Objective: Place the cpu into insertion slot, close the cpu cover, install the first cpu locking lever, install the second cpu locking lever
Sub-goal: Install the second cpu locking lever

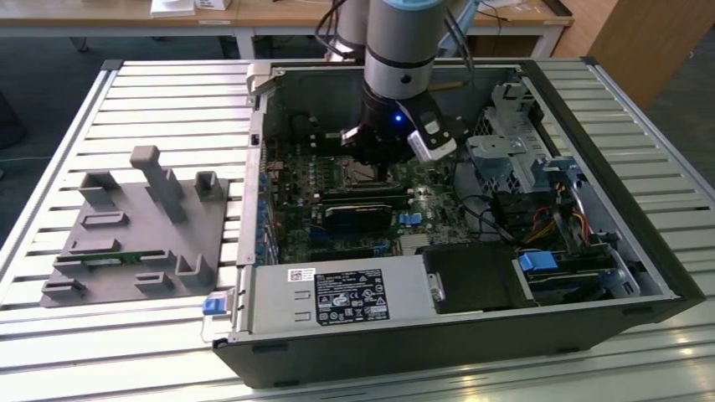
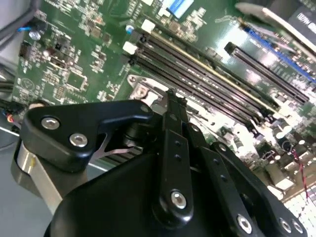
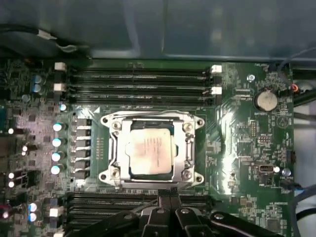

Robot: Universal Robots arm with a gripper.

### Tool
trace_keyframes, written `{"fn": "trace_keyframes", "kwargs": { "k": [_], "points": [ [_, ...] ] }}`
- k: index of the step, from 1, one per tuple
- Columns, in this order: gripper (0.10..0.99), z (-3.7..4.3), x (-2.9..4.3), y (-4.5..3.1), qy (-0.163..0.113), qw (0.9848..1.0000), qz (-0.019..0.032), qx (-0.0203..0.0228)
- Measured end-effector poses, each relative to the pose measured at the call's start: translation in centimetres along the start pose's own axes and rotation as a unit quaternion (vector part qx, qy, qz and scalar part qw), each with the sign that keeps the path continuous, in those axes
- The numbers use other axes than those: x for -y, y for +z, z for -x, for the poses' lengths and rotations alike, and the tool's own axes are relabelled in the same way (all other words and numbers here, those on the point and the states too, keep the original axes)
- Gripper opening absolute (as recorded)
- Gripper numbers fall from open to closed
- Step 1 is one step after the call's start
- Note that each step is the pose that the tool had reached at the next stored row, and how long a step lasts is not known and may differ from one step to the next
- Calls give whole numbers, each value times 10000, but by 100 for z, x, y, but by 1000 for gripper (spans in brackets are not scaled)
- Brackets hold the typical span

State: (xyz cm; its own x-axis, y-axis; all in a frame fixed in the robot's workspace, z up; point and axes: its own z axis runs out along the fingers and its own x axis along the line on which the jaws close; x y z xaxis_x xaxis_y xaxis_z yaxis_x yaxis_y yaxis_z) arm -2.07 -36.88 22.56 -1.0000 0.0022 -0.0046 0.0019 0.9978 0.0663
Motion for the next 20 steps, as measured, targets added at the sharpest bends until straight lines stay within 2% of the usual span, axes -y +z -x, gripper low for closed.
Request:
{"fn": "trace_keyframes", "kwargs": {
  "k": [6, 11, 14, 15, 17, 18, 20],
  "points": [
    [106, -157, 4, 2, -4, 10000, 4, 0],
    [106, -211, 13, 14, -16, 10000, 25, -2],
    [106, -215, 44, 29, -16, 10000, 89, -1],
    [106, -216, 62, 31, -16, 9999, 131, -2],
    [106, -220, 89, 33, -16, 9997, 258, -1],
    [106, -225, 99, 33, -15, 9995, 302, -1],
    [106, -240, 124, 35, -15, 9994, 335, -1]
  ]
}}
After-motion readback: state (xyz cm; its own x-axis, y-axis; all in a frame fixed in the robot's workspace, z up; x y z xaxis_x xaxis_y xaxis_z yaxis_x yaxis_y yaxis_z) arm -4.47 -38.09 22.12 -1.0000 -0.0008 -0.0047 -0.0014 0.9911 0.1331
